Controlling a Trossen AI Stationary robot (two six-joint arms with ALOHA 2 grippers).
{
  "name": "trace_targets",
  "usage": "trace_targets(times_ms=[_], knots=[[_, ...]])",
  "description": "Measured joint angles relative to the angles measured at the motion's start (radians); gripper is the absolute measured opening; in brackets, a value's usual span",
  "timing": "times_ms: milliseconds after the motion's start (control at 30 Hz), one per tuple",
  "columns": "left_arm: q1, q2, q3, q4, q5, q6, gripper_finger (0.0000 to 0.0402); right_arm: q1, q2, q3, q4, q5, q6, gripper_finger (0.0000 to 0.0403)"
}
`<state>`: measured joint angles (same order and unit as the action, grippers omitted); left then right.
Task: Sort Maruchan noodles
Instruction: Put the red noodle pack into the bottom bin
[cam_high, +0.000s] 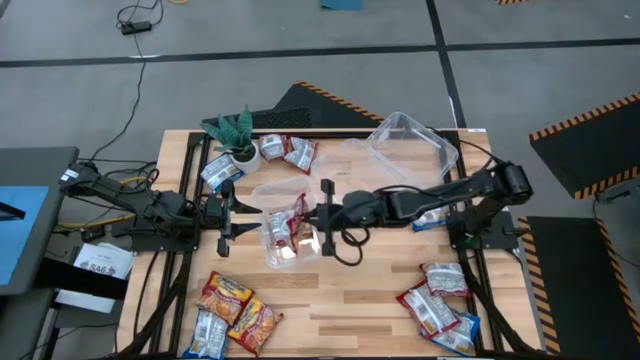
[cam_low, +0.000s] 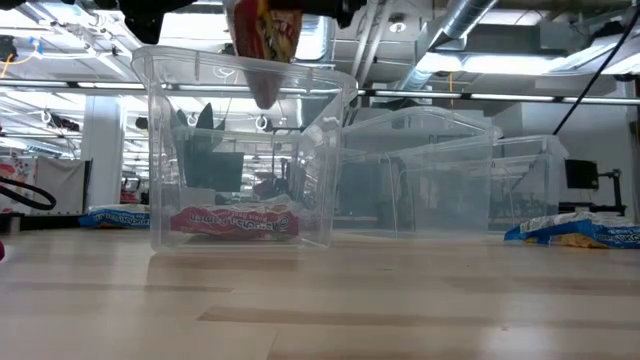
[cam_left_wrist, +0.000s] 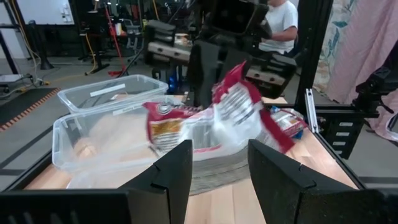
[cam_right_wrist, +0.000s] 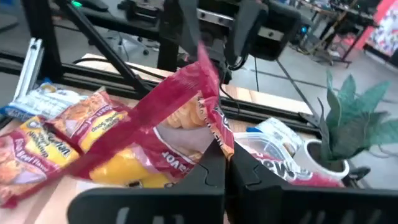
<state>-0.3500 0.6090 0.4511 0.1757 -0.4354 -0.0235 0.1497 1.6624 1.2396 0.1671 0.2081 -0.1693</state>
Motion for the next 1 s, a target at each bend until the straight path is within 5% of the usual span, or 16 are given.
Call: trace_targets(times_ms=[200,567,1000], knots=[[0.000,0.000,0.000,-0.001,-0.043,0.000,0.0144,-0.009,0.008,0.000,-0.004,0.000,0.098,0.0063],[0.000,0.000,0.000,-0.007,-0.051,-0.006,0.0144,0.025,-0.103,0.003,-0.139,0.001,0.050,0.0242],[0.000,0.000,0.000,-0.005,-0.051,-0.022,0.0144,0.170,-0.448,0.003,-0.817,0.169,0.358,0.0248]])
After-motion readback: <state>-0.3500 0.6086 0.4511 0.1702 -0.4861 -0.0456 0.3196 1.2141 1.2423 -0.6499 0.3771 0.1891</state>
